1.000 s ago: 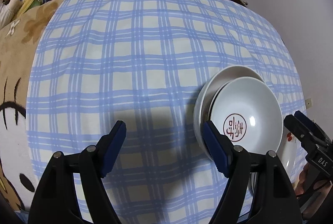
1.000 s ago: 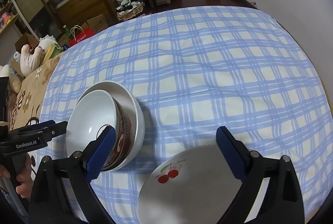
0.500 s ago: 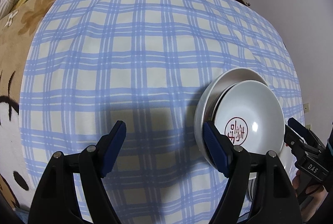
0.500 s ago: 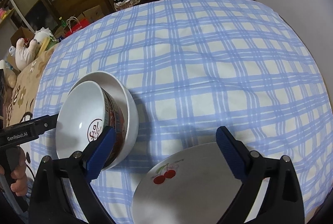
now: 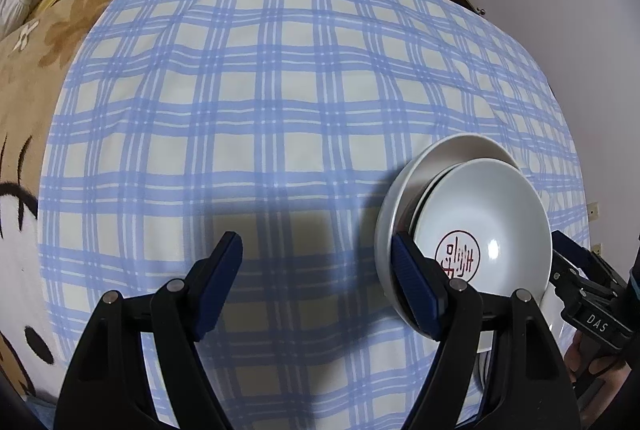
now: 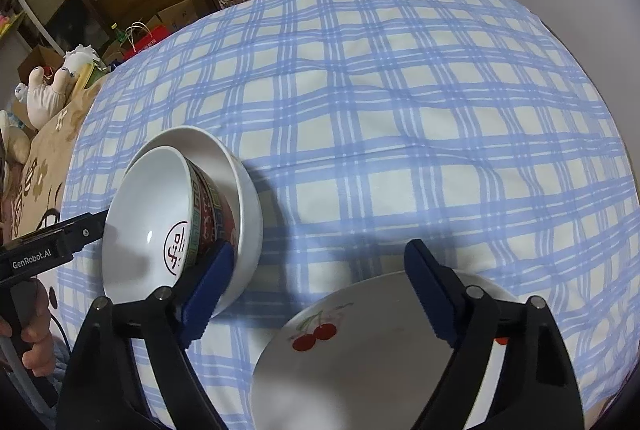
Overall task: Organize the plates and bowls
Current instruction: 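Reposition both open grippers beside the nested bowl stack, then close both grippers together on the rim of the nested bowl stack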
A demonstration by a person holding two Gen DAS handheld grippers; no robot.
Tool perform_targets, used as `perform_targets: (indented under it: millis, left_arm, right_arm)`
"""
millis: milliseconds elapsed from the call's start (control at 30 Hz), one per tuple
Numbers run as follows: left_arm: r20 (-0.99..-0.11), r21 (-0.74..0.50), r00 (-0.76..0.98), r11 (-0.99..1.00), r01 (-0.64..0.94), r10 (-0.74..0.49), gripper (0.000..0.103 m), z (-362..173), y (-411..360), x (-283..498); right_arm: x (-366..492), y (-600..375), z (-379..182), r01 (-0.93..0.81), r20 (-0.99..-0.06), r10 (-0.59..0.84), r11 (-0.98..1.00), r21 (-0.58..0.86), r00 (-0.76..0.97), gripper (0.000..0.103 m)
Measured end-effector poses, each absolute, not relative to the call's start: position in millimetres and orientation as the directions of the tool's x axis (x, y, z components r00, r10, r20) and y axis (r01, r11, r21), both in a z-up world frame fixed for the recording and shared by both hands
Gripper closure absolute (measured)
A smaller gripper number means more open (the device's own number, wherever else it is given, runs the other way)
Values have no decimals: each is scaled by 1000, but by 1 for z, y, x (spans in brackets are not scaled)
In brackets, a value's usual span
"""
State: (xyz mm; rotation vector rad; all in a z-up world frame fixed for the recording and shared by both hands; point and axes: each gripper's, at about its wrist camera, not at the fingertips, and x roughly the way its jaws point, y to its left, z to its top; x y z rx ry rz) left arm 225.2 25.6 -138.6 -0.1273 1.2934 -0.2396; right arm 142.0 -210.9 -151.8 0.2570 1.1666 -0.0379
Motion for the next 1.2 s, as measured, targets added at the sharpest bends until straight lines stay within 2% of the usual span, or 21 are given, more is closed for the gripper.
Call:
perform_targets:
  millis: [567, 667, 700, 767, 800, 900, 933, 1000, 1067, 1133, 1200]
  left_arm:
    - [-934, -230, 254, 968, 104, -249, 30, -140, 26, 226]
    - [-928, -260, 244, 959, 113, -280, 44, -140, 27, 227]
    - [-928, -259, 245, 959, 112, -280, 44, -140, 26, 227]
    - [-927, -260, 250, 959, 111, -281, 48, -139, 25, 227]
    - [-926, -262, 250, 958, 114, -283, 49, -139, 24, 227]
    - [-920, -282, 247, 951, 126, -305, 63, -138, 21, 227]
    - [-915, -294, 248, 947, 129, -318, 71, -137, 20, 226]
    - [-910, -303, 253, 943, 138, -329, 80, -136, 15, 224]
    - [-905, -305, 258, 939, 157, -337, 92, -134, 10, 222]
    - [-903, -312, 255, 936, 163, -346, 95, -133, 9, 222]
    - [-898, -336, 247, 930, 149, -364, 98, -135, 11, 224]
  right_arm:
    - [144, -209, -154, 159, -911, 112, 969, 188, 397, 13]
    - [145, -207, -154, 153, -913, 114, 970, 188, 392, 13]
    - [145, -207, -154, 149, -912, 125, 969, 196, 391, 15]
    - [146, -207, -155, 144, -909, 163, 962, 233, 383, 28]
    - [147, -206, -155, 143, -909, 172, 960, 241, 379, 30]
    - [148, -200, -152, 122, -911, 163, 967, 224, 378, 39]
    - [149, -198, -150, 114, -913, 161, 969, 218, 376, 41]
    - [150, -192, -147, 89, -915, 159, 975, 206, 372, 53]
    - [151, -186, -146, 67, -916, 154, 979, 192, 370, 60]
    - [151, -183, -145, 65, -916, 156, 979, 193, 370, 66]
    - [151, -183, -144, 80, -918, 153, 978, 195, 366, 66]
